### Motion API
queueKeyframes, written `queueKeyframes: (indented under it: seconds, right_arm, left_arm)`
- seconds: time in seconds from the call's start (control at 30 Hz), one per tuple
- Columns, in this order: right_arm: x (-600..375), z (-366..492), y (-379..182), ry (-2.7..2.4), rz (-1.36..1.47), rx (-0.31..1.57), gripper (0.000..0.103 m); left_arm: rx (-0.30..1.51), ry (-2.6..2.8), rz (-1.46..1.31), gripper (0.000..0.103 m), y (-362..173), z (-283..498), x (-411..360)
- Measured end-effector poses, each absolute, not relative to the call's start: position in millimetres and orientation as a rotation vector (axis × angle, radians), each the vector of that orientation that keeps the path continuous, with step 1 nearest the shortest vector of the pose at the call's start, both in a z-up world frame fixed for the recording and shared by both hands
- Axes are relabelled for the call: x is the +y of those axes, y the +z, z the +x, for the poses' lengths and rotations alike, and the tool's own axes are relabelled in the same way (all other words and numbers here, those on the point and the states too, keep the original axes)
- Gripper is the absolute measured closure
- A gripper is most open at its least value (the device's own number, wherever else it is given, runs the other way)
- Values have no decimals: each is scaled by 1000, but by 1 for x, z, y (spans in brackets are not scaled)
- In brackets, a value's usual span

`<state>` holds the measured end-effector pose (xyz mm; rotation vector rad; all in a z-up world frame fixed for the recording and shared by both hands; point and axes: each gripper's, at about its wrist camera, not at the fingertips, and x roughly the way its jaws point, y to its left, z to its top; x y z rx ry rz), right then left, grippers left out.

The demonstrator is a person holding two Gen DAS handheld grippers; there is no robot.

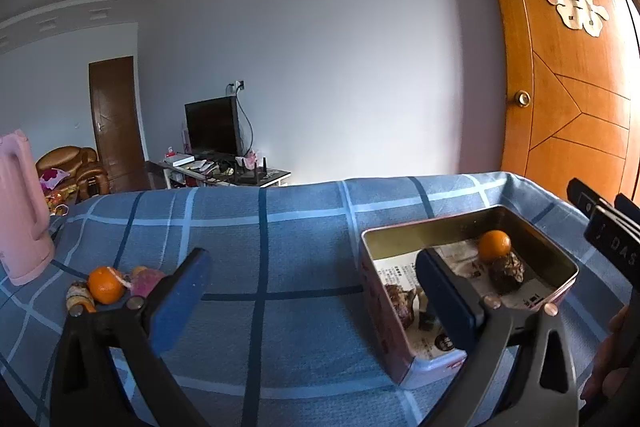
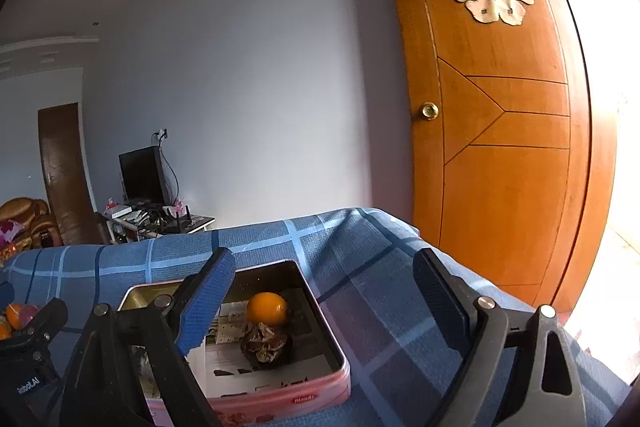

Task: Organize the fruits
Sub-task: 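Open both grippers to drop taro and orange into the tin box, then move both grippers back toward the remaining fruit pile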

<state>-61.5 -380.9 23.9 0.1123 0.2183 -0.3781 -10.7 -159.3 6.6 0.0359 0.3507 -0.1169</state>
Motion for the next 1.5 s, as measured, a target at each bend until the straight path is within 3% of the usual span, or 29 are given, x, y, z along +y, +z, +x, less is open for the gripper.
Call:
queueKeyframes:
  seconds: [1.17, 1.5]
  right_arm:
    - [-237, -48, 14, -247, 148, 272, 11]
    - [-183, -25, 11, -126, 132, 314, 12]
  left_arm:
    - [411, -70, 15, 0, -2, -13, -43]
    - [548, 18, -111, 0, -17, 8, 31]
